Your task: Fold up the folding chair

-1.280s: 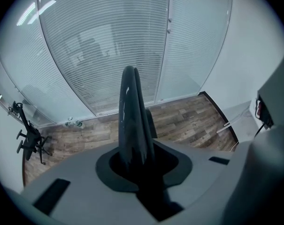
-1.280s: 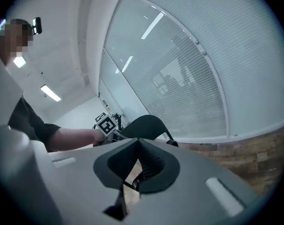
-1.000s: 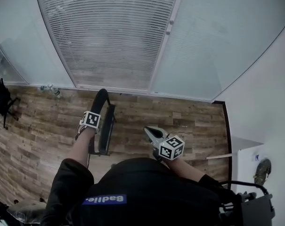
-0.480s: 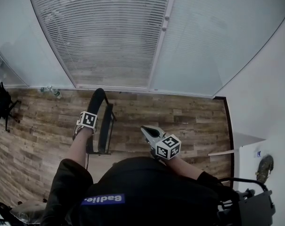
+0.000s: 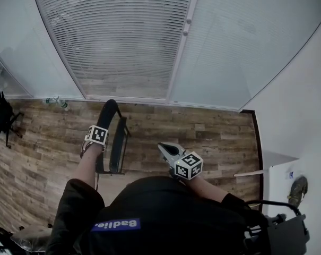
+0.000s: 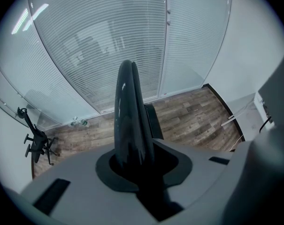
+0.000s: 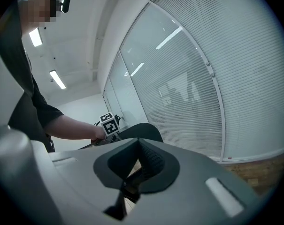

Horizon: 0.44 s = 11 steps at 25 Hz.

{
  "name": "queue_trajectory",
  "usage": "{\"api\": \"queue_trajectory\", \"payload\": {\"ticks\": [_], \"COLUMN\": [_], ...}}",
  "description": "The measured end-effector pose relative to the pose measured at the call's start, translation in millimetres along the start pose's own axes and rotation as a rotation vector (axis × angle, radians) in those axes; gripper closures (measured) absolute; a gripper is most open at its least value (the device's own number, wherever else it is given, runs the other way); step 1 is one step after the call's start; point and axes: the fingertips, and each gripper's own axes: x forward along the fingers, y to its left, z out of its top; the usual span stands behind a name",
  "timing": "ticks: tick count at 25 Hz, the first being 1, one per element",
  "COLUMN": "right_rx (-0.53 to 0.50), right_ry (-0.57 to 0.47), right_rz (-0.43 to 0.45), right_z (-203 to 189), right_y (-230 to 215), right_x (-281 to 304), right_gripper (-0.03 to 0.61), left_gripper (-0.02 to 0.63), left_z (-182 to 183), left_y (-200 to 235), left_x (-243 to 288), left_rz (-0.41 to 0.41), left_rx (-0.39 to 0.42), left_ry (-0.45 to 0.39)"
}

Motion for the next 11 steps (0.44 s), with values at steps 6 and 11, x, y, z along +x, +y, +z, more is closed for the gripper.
{"api": "queue_trajectory", "payload": {"ticks": [6, 11], "right_rx": [0.004, 0.009], "right_ry": [0.003, 0.007], "right_rz": [0.001, -0.001], "right_z": [-1.2, -2.2], "right_y": [1.2, 0.9], "right_x": [3.3, 8.4], "right_gripper": [0.577, 0.577], "left_gripper": [0.538, 0.538], "left_z": [-1.3, -3.2], "left_y": [1.9, -6.3], "left_x": [1.0, 5.8], "left_rz": [0.012, -0.029], "left_rx": [0.004, -0.02], "left_ry": [0.003, 0.014]}}
